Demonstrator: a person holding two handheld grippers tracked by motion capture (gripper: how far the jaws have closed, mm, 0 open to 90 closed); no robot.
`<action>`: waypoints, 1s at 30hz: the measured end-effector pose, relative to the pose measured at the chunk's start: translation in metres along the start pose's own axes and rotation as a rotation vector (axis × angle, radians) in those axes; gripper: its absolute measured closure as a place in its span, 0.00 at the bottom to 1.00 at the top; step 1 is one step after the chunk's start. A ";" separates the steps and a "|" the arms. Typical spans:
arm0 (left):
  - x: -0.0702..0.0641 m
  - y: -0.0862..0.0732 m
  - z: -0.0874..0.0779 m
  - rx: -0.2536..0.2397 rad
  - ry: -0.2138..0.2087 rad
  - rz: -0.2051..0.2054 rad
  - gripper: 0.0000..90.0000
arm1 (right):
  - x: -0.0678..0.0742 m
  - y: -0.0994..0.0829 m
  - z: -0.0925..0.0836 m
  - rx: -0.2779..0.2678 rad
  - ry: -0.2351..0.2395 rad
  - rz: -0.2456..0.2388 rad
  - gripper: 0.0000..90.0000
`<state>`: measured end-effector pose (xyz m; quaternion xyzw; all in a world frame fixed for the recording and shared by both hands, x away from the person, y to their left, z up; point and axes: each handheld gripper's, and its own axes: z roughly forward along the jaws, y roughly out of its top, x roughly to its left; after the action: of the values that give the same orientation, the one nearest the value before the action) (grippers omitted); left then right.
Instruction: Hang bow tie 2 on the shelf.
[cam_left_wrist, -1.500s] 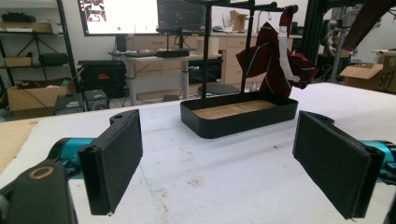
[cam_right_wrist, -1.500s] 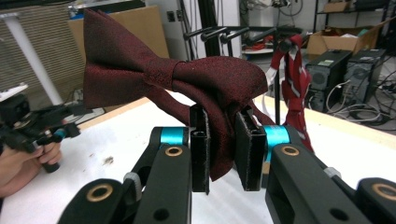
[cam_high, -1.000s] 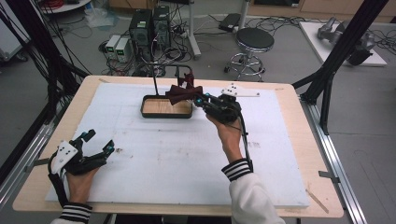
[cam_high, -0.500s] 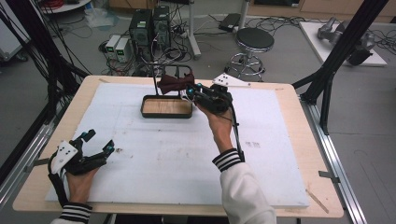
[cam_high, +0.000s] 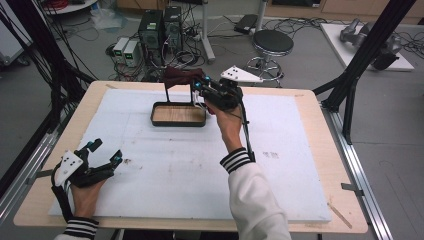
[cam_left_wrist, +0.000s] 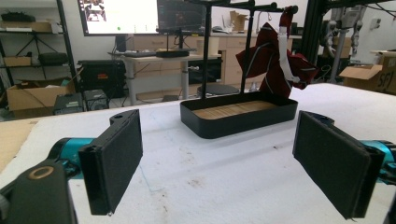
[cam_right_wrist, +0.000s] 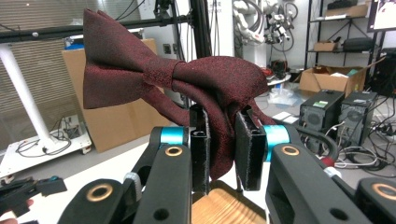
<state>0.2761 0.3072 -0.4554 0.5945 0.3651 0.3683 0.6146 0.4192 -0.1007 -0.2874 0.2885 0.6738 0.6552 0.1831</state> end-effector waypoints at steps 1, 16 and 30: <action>0.000 0.000 0.000 0.000 0.000 0.000 0.18 | -0.001 0.001 0.001 0.001 0.000 -0.001 0.87; 0.000 0.000 0.000 -0.001 -0.002 0.000 0.18 | -0.014 0.002 0.019 -0.006 -0.037 -0.013 0.87; 0.000 0.000 0.000 -0.001 -0.004 0.002 0.18 | -0.024 -0.010 0.028 0.091 -0.036 -0.005 0.87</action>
<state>0.2757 0.3073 -0.4554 0.5953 0.3632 0.3679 0.6150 0.4532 -0.0941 -0.3030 0.3068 0.7002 0.6180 0.1833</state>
